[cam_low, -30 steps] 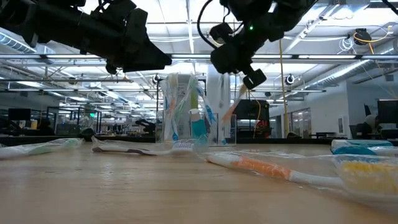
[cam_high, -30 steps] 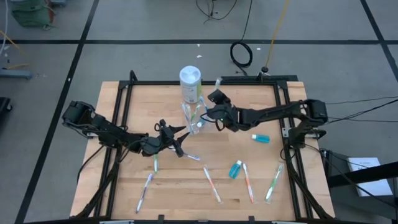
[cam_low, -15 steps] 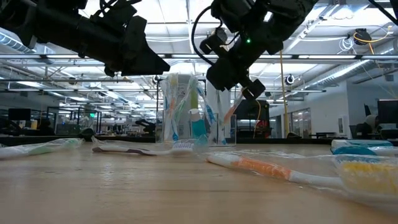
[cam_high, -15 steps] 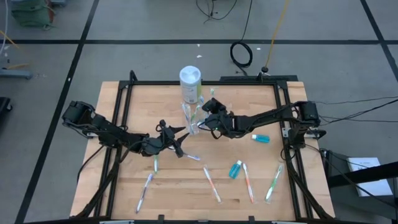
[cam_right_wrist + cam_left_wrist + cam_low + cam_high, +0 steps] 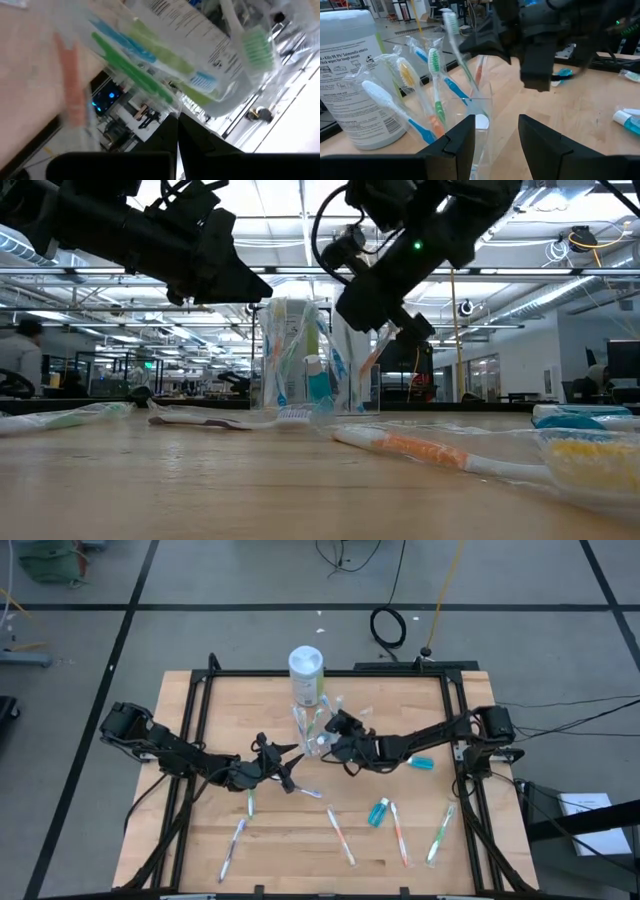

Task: Pick & Place toothbrushing station
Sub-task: Put the green toothbrush into the transparent organizer

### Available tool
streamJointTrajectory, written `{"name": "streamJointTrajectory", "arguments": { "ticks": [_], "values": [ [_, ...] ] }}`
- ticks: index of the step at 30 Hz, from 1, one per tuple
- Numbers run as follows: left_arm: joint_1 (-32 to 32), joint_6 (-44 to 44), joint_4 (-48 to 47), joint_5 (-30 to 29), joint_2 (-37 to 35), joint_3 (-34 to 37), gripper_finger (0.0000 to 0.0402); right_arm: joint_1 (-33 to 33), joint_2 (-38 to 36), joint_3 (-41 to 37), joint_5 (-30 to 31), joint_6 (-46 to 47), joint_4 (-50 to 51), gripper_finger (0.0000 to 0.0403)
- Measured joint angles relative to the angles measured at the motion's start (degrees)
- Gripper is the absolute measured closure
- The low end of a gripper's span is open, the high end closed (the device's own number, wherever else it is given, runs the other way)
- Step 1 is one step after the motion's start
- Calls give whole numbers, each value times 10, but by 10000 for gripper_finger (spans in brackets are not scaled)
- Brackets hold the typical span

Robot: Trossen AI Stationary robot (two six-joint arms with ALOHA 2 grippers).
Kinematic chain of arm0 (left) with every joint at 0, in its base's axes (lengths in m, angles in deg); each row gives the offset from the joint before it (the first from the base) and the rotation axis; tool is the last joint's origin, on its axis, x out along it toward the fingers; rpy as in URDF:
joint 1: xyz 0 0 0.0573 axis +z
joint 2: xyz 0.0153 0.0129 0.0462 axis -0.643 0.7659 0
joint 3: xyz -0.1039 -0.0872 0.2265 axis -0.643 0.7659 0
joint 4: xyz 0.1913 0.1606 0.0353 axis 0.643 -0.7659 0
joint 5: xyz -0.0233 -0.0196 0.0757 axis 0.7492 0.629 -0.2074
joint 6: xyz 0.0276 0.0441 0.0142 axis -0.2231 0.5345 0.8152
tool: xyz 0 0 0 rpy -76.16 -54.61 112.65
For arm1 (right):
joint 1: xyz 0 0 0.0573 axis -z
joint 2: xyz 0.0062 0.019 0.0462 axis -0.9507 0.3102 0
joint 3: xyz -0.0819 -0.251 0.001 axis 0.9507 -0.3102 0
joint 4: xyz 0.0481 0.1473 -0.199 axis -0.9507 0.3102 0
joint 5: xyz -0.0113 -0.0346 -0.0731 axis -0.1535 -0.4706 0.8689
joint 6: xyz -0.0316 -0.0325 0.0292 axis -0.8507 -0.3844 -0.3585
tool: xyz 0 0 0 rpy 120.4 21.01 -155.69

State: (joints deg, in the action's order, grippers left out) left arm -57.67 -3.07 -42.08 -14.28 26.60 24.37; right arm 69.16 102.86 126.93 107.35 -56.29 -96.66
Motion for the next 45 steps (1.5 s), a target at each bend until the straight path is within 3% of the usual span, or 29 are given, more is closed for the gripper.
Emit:
{"name": "streamJointTrajectory", "arguments": {
  "ticks": [4,10,13,20,25,28,32,41,45],
  "values": [
    [0,0,-5,0,0,0,247,-14,0,-32,5,62,0,403],
    [0,-3,-8,-2,0,0,247,-23,-1,-75,-12,73,-5,402],
    [0,-11,-9,-2,0,0,247,-23,0,-86,-25,111,-52,392],
    [0,-30,-12,-1,0,0,247,-27,0,-90,-30,114,-183,333],
    [0,-46,-12,-1,0,0,247,-26,0,-90,28,120,-201,279],
    [0,-53,-12,-1,0,0,247,-31,0,-90,80,183,-201,253],
    [0,-54,-12,-1,0,0,247,-43,0,-90,96,306,-201,231],
    [0,-81,-12,35,0,0,247,-52,0,-90,10,492,-117,228],
    [0,-83,-12,48,0,0,247,-52,0,-90,2,554,-70,228]
  ]
}}
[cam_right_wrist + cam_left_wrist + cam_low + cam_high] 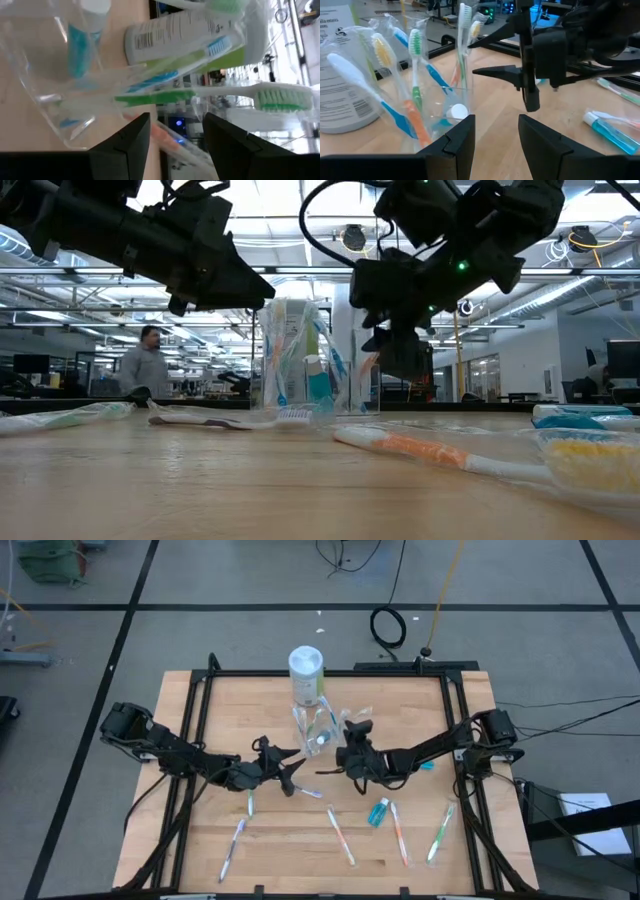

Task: Pick & Place toothbrushing station
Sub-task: Put the green toothbrush into the transparent organizer, then put the purple toothbrush into the transparent organizer

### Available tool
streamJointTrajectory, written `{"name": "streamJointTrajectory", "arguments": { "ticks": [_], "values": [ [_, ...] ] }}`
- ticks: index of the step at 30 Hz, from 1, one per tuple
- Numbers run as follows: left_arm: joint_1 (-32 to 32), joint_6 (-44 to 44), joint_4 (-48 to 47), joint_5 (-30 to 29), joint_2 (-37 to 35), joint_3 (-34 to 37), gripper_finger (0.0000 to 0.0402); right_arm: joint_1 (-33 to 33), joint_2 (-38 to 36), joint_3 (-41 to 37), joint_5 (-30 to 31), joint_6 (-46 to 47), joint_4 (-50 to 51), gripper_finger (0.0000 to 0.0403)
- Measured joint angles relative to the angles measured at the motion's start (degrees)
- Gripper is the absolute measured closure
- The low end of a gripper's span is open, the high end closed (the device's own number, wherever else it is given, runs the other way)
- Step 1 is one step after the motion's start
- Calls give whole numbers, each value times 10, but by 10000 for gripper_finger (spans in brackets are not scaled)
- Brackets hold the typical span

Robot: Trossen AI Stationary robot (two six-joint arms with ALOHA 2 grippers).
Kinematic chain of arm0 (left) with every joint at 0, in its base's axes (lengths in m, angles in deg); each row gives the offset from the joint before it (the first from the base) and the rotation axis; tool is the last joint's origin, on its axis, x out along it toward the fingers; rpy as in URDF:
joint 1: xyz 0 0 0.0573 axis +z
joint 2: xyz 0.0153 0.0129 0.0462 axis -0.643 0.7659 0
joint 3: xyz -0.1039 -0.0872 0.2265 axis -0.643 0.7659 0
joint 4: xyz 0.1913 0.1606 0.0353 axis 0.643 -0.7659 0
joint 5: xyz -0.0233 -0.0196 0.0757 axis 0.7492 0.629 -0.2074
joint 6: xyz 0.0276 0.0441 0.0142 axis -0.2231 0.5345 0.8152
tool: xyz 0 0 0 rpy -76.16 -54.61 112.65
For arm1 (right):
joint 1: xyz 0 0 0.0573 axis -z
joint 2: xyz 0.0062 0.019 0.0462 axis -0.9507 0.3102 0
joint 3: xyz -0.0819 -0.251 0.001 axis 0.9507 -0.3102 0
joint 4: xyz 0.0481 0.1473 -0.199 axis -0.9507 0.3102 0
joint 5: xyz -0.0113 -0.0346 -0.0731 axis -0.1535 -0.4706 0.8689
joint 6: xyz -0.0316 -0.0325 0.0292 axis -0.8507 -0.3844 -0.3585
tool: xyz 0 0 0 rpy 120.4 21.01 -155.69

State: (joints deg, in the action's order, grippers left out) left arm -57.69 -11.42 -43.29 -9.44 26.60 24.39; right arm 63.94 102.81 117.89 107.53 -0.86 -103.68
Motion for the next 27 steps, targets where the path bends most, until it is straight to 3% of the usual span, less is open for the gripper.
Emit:
{"name": "streamJointTrajectory", "arguments": {
  "ticks": [8,11,15,19,27],
  "values": [
    [0,-2,0,-3,0,0,247,0,0,0,-170,170,16,233],
    [0,-2,0,-3,0,0,247,0,0,0,-175,193,18,234],
    [0,-1,0,-3,0,0,247,0,-9,0,-127,192,21,234],
    [0,-1,-1,-3,0,0,247,-6,-39,0,-120,199,40,234],
    [0,-2,-4,-4,0,0,247,-11,-124,0,-240,277,77,234]
  ]
}}
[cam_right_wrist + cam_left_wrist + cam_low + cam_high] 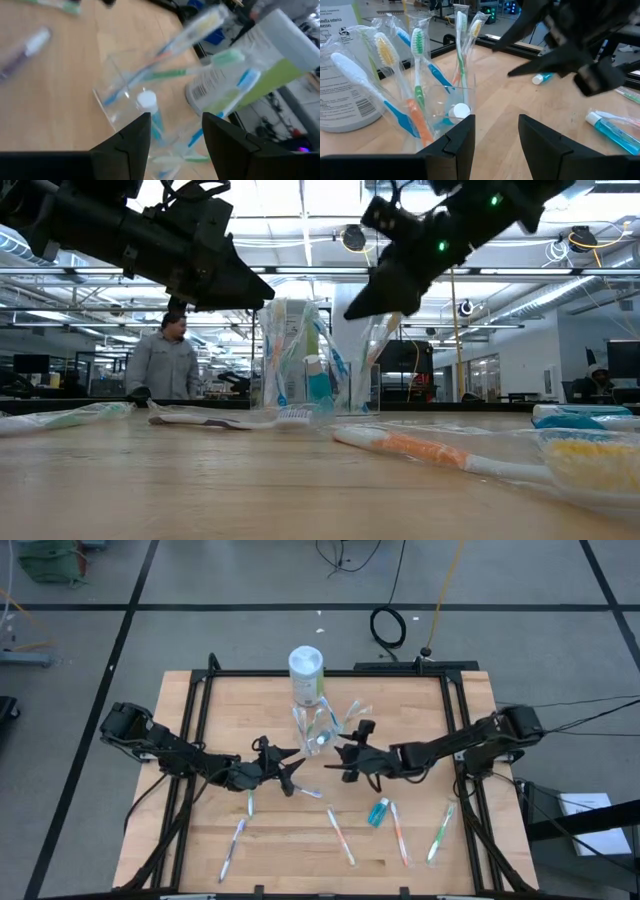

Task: Pick & Place toothbrushing station
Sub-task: Put the purple toothbrush into the transparent organizer

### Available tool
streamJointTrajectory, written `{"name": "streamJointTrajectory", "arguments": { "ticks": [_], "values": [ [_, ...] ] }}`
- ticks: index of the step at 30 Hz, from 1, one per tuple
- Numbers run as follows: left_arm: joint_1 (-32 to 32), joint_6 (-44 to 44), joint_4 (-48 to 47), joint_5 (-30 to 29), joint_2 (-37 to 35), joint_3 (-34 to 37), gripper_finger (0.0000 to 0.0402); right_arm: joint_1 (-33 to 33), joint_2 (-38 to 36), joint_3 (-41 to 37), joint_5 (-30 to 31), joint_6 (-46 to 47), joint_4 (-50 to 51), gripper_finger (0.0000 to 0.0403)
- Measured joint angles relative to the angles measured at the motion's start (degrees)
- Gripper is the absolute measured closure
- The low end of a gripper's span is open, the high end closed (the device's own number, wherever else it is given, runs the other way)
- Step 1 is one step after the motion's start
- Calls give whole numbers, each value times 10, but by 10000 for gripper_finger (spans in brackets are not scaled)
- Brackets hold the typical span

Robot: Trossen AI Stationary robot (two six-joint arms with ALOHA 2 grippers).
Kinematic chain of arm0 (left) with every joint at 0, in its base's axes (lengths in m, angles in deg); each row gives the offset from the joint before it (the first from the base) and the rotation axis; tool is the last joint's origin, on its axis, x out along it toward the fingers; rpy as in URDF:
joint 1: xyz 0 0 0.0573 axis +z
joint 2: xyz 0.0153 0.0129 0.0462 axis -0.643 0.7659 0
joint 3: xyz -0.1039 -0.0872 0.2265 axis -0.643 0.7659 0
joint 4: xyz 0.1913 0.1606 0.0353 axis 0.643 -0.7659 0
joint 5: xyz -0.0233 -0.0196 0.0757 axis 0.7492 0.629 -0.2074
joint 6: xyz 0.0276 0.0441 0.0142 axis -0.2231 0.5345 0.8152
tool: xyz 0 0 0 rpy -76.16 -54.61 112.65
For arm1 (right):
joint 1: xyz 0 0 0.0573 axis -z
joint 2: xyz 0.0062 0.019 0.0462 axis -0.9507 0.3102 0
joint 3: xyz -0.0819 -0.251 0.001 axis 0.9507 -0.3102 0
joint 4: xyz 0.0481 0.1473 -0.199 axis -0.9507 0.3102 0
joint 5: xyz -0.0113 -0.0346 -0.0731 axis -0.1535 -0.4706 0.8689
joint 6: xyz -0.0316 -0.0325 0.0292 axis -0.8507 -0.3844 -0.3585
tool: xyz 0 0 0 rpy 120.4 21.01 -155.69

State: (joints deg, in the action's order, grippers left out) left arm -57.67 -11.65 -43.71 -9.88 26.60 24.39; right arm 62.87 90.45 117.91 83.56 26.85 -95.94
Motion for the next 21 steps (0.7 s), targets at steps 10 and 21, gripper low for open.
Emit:
{"name": "streamJointTrajectory", "arguments": {
  "ticks": [10,21],
  "values": [
    [-2,-24,4,51,0,-20,247,0,-72,0,-13,80,-7,234],
    [-27,125,-110,62,0,-160,247,-6,-72,-76,-156,244,-57,234]
  ]
}}
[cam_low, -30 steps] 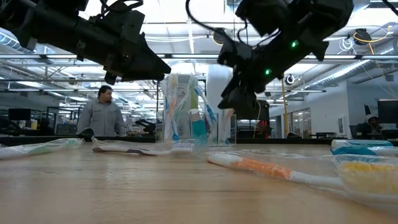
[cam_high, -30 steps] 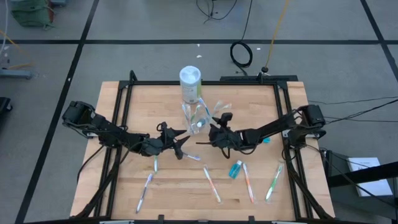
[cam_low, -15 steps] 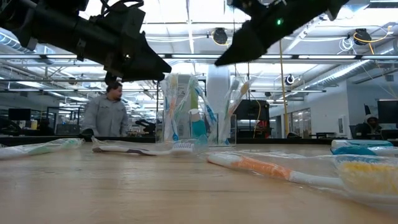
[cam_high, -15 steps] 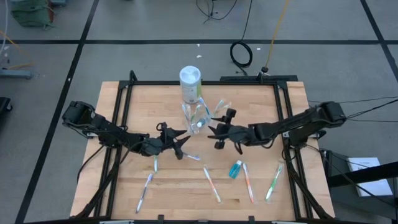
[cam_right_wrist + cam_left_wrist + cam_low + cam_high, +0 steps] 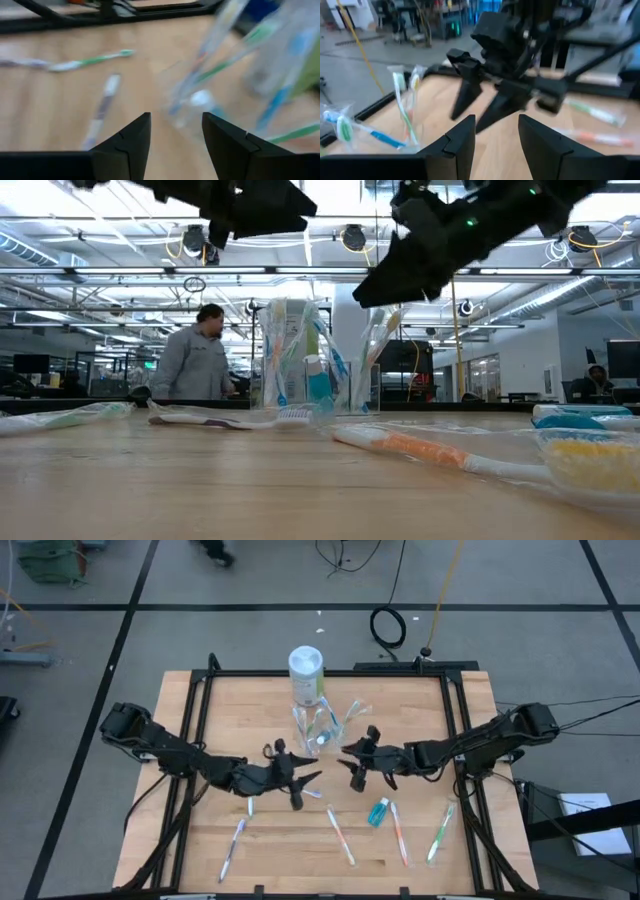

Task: Pick & Place toothbrushing station
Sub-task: Put the purple toothbrush into the transparent organizer

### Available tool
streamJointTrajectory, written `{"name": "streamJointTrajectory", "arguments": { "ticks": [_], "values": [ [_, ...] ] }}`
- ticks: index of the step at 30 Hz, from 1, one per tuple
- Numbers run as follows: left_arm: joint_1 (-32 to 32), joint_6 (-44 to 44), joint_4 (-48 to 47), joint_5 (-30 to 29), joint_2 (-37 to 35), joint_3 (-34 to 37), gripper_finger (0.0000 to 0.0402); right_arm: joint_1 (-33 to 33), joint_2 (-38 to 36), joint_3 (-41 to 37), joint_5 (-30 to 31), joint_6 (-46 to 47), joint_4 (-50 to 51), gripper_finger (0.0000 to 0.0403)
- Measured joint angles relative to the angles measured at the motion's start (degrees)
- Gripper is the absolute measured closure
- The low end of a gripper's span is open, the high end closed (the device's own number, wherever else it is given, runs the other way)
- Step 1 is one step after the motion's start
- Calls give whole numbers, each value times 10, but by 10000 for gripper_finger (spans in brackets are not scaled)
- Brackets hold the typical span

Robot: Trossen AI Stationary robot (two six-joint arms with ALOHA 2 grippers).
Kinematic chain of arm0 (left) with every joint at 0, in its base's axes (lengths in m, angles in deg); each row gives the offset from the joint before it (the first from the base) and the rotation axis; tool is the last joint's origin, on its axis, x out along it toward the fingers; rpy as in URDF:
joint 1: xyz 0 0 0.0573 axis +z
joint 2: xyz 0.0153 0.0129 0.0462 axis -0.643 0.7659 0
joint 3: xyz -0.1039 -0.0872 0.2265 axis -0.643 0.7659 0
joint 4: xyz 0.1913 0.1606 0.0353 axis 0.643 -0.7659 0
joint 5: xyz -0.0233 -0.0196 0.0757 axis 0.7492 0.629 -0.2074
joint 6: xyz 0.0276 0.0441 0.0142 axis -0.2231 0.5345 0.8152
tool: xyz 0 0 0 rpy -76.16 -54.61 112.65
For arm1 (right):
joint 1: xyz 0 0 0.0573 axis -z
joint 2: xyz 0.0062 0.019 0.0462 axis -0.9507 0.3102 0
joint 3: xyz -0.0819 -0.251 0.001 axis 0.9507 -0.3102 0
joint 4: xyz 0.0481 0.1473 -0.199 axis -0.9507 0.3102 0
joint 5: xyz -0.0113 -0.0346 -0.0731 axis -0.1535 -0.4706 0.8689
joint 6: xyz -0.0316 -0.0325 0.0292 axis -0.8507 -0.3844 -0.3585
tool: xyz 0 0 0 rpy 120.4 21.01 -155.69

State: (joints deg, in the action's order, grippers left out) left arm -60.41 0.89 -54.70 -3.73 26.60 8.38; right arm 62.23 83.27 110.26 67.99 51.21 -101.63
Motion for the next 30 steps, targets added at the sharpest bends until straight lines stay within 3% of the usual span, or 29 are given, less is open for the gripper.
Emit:
{"name": "streamJointTrajectory", "arguments": {
  "ticks": [4,8,12,18,25,30],
  "values": [
    [-1,-78,-197,30,0,-77,247,-11,6,-65,-72,41,-108,234],
    [-1,-192,-344,75,0,-123,247,-22,6,-131,-81,41,-231,234],
    [-2,-164,-409,144,1,-125,247,-22,6,-175,-81,28,-291,234],
    [10,-155,-438,211,59,-125,248,-20,5,-192,-81,12,-308,234],
    [45,-118,-423,231,146,-125,248,-20,5,-192,-81,-23,-307,234],
    [67,-105,-425,283,184,-125,248,-20,5,-192,-80,-50,-294,234]
  ]
}}
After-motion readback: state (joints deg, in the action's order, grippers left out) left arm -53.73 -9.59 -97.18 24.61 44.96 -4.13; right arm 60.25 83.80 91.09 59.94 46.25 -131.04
